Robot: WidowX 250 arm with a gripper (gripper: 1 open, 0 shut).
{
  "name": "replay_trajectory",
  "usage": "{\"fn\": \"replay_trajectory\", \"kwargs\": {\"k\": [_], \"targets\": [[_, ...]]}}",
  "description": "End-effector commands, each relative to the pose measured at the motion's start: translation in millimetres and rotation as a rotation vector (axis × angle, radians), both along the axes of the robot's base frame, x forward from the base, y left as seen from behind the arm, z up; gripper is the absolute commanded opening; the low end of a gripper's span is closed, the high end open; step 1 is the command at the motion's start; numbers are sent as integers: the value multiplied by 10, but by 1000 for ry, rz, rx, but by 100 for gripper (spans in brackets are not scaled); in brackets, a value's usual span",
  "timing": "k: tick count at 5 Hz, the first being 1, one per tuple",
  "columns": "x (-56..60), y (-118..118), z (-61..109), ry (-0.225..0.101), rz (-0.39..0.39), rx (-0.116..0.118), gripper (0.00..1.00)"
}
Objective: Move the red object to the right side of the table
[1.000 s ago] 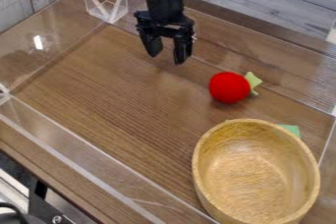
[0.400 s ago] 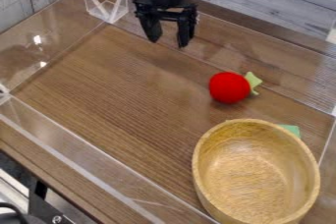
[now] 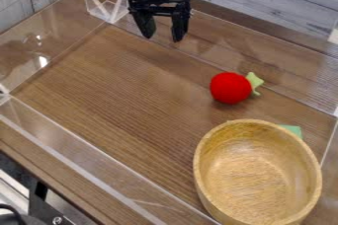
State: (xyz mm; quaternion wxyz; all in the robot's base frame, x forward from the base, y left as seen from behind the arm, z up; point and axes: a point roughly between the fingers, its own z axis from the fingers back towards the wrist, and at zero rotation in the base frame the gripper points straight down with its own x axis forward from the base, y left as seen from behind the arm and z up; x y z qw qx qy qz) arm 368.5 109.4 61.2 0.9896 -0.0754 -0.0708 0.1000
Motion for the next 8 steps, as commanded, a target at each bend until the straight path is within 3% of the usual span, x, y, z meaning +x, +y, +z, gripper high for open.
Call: {"fn": "replay_trajectory", "kwargs": {"k": [1,3,5,7,8], "targets": [[40,81,265,-76,48,23,100],[28,209,142,-96,-55,15,100],[35,170,67,-114,-34,13,100],[64,269,59,-132,-186,0,100],[65,245,-34,-138,-191,-4,100]]}}
